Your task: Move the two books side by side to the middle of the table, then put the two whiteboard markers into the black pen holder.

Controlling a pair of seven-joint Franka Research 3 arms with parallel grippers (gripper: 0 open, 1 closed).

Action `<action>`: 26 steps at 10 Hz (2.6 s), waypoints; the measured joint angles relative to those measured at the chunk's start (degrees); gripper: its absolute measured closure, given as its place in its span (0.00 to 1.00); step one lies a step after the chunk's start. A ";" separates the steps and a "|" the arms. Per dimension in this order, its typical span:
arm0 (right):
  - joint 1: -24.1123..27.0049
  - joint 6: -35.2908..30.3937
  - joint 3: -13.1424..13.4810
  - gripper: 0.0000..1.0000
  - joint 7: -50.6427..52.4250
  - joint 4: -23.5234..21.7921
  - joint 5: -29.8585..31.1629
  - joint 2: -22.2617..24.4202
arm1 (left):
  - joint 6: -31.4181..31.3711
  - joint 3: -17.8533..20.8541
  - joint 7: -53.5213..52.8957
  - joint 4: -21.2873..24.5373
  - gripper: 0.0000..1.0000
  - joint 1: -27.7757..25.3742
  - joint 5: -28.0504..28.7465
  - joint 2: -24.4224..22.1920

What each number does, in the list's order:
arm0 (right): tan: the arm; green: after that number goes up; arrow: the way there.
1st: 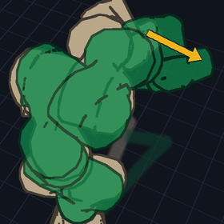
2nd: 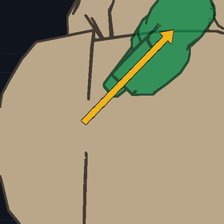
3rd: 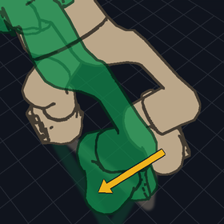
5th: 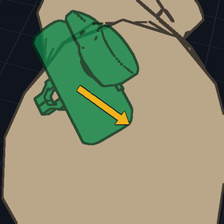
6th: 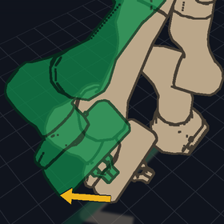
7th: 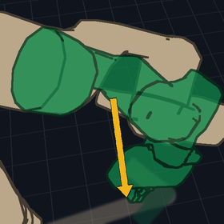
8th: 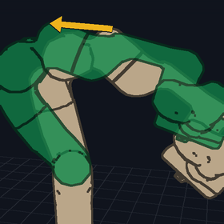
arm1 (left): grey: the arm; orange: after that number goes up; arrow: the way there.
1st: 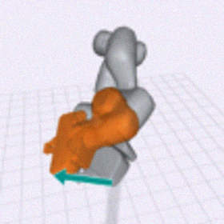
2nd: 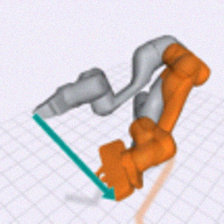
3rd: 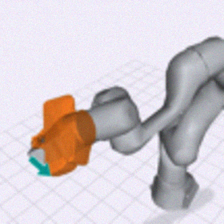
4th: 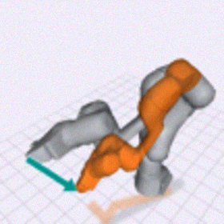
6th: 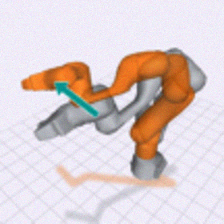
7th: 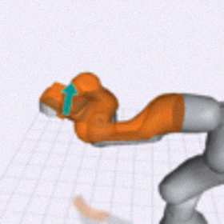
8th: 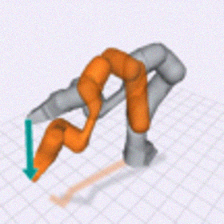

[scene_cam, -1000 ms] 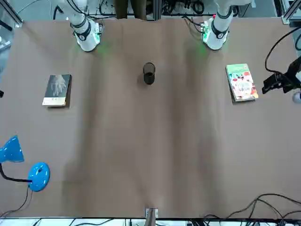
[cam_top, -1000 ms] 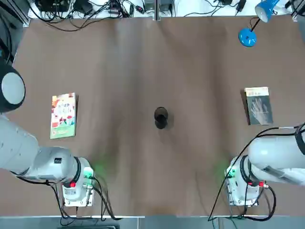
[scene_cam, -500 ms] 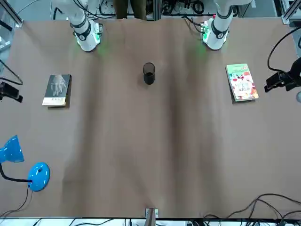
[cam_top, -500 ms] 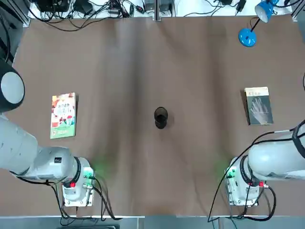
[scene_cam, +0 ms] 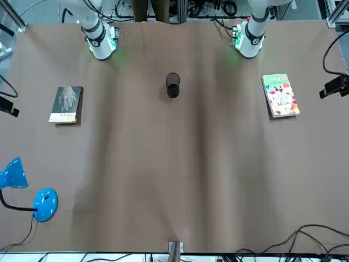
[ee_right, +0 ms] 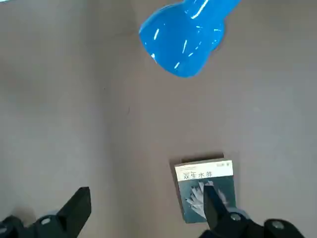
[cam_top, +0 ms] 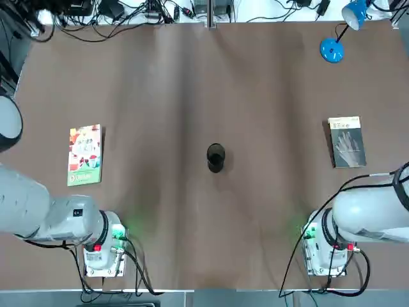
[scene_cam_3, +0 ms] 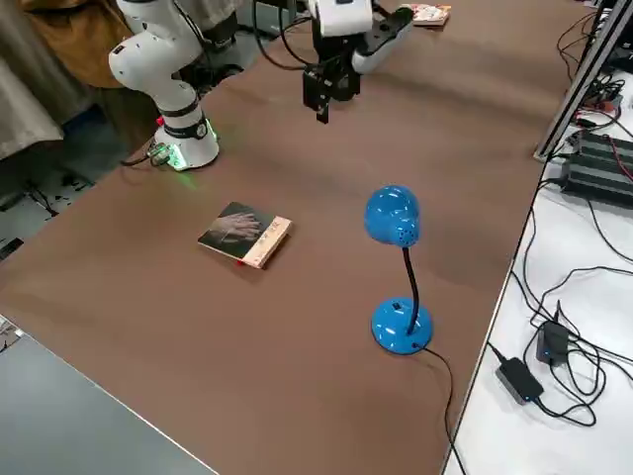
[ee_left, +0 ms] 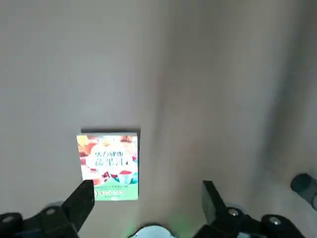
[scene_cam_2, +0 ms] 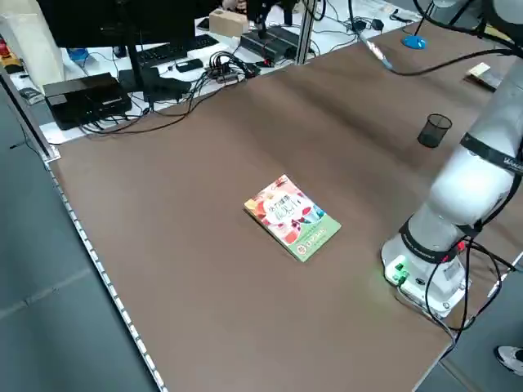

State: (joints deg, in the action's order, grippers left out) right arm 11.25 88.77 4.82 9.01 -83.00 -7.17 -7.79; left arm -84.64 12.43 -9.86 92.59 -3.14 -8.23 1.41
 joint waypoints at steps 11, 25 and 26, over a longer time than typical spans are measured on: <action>28.64 -10.27 0.44 0.00 68.94 -3.83 -25.33 -26.65 | -9.18 26.71 -68.44 17.70 0.00 -3.76 -29.35 23.76; 33.78 -9.90 0.38 0.00 76.67 -2.24 -35.52 -43.54 | -2.44 18.28 -84.86 13.04 0.04 -20.92 -44.91 42.56; 33.89 -9.90 0.37 0.00 76.67 -2.24 -35.54 -44.32 | -1.51 17.74 -84.86 12.98 0.04 -20.83 -45.04 42.86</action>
State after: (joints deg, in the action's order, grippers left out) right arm 45.14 78.87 5.19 85.67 -85.24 -42.71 -52.11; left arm -86.15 30.17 -94.72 105.57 -23.97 -53.27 44.27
